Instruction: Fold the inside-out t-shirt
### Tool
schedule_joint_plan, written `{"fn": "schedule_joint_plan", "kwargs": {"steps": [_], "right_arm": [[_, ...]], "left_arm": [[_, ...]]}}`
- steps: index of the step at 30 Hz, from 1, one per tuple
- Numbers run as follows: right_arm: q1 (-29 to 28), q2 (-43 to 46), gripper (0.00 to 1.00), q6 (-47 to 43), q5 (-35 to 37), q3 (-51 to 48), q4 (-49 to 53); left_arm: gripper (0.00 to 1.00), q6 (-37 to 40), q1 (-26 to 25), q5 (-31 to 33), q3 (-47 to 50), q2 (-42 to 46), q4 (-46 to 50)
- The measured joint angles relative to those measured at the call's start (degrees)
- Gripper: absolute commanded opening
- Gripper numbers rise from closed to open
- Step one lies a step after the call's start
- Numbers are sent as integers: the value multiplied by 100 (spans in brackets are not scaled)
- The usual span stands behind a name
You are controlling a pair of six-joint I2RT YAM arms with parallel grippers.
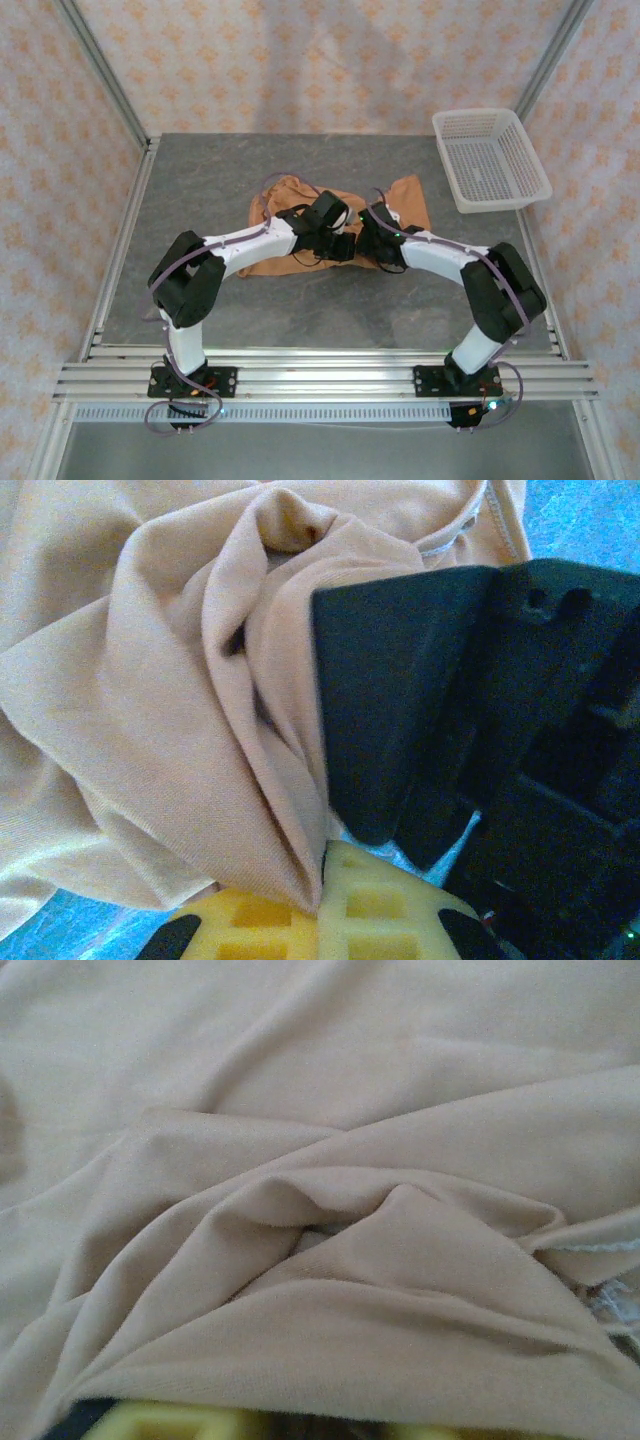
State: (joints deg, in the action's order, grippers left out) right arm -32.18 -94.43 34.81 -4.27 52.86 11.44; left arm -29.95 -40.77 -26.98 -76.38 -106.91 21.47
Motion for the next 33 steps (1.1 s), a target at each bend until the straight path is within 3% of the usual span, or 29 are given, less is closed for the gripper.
{"fn": "schedule_joint_plan", "kwargs": {"steps": [2, 9, 20, 33], "right_arm": [[0, -74, 0, -42, 24, 13, 11], [37, 129, 0, -28, -13, 195, 409], [37, 2481, 0, -173, -483, 914, 1563], [107, 2782, 0, -44, -1403, 1410, 1998]], "left_arm": [[0, 2, 31, 42, 2, -2, 39], [0, 2, 66, 15, 2, -13, 61], [0, -17, 380, -166, -785, -363, 55], [0, -197, 496, -304, -1211, -503, 44]]}}
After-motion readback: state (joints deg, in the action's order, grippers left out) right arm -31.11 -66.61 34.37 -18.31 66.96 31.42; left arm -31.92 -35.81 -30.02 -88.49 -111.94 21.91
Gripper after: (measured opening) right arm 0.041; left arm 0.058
